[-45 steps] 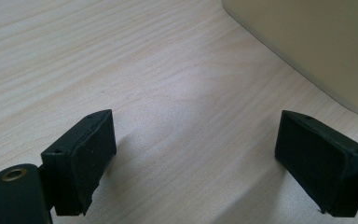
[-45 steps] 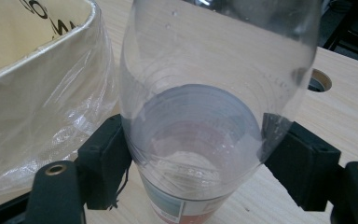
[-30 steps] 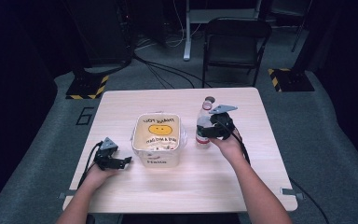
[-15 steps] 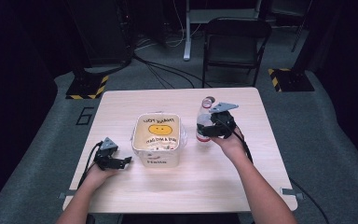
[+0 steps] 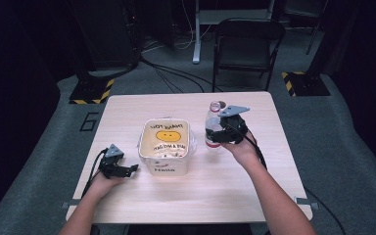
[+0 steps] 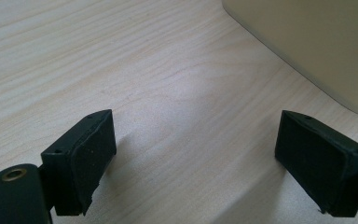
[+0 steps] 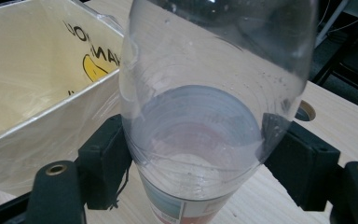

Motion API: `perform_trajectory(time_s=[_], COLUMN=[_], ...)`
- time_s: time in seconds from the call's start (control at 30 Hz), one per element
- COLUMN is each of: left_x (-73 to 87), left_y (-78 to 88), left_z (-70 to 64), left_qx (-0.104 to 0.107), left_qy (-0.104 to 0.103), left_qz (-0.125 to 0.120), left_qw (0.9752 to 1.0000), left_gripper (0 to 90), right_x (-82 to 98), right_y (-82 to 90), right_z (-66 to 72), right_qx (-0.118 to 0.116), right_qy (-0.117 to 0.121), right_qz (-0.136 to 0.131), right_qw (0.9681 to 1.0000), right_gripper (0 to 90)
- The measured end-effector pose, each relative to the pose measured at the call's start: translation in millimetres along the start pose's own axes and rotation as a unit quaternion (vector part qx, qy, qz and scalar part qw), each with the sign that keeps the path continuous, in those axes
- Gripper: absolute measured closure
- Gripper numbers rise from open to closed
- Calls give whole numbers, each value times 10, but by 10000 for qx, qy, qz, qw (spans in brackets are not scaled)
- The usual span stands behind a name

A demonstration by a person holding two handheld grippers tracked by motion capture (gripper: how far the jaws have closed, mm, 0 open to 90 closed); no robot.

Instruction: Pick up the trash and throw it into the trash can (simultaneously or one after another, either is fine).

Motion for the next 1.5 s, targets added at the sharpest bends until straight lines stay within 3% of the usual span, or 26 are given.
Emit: perform_trajectory(time_s=[0.7,1.5], left_x=[0,0], left_y=[1,0], left_z=[-1,0], left_qx=[1,0], left_qy=[3,0], left_qz=[4,0], left_qw=[10000,10000], left_gripper=[121,121], right_x=[-174,-464], right_y=[98,288], right_z=[95,108], right_qx=[-191,-215], right_qy=[140,183], right_qz=[-96,-236], right_qw=[9997,9993], right_gripper=[255,255])
Point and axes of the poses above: each handheld gripper's, and its own axes: y roughly backward along the jaws, x roughly out of its underside, z roughly to its left, the point moved 1 cm from there along -y, roughly forward along the jaws, and after that the axes turned 8 degrees about -z, right-handed, at the moved point
